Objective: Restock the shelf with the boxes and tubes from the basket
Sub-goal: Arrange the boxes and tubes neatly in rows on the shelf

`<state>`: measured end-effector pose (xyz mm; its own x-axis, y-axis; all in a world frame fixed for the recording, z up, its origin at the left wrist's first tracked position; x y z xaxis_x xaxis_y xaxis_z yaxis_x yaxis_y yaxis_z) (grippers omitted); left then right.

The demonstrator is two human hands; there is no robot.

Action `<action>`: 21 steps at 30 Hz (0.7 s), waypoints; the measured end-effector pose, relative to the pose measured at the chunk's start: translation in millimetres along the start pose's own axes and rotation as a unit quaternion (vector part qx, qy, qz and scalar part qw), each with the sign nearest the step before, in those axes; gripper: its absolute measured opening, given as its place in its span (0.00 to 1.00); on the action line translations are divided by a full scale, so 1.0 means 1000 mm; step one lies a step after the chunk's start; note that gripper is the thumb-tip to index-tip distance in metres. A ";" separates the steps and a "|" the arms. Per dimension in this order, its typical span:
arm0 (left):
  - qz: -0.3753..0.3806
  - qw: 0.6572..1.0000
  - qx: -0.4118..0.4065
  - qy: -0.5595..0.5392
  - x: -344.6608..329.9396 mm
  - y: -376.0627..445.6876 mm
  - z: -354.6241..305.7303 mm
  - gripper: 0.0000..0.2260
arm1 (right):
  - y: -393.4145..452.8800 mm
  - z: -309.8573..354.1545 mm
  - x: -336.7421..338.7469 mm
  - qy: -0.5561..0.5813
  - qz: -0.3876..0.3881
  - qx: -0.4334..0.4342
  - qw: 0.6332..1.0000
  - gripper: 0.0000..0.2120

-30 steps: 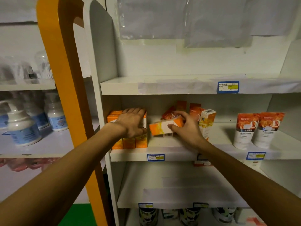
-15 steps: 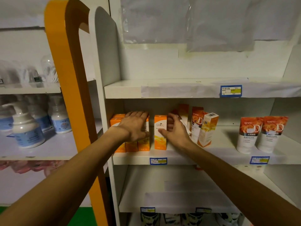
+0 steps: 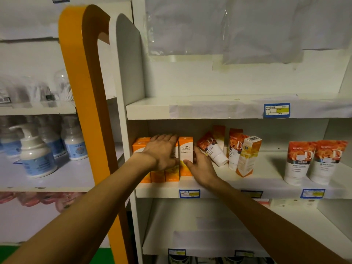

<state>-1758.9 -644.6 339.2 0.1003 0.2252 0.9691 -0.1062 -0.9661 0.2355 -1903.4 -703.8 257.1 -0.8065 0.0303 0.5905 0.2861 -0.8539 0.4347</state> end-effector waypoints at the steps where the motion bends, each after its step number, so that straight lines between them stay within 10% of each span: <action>1: 0.000 1.000 0.000 0.001 -0.001 0.000 0.000 0.40 | 0.000 -0.001 -0.002 0.001 0.002 -0.001 1.000 0.28; 14: 0.016 1.000 -0.009 0.010 0.001 0.002 0.001 0.41 | 0.000 -0.013 -0.001 -0.042 -0.009 0.003 0.999 0.28; 21: 0.012 1.000 -0.005 0.001 0.000 0.003 0.001 0.42 | -0.001 -0.044 0.016 -0.301 0.018 0.021 0.953 0.26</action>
<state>-1758.3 -647.7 340.2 0.0950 0.2032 0.9745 -0.1188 -0.9696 0.2138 -1939.5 -725.0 236.0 -0.3558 0.3048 0.8835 0.3396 -0.8386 0.4260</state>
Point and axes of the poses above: each hand's wrist, its own y-axis towards the middle knuckle, its own x-axis out of the back of the hand, z = x × y, the point moved 2 cm from there along y, towards the middle knuckle, and after that the axes turned 10 degrees about -y, right-handed, at the moved point
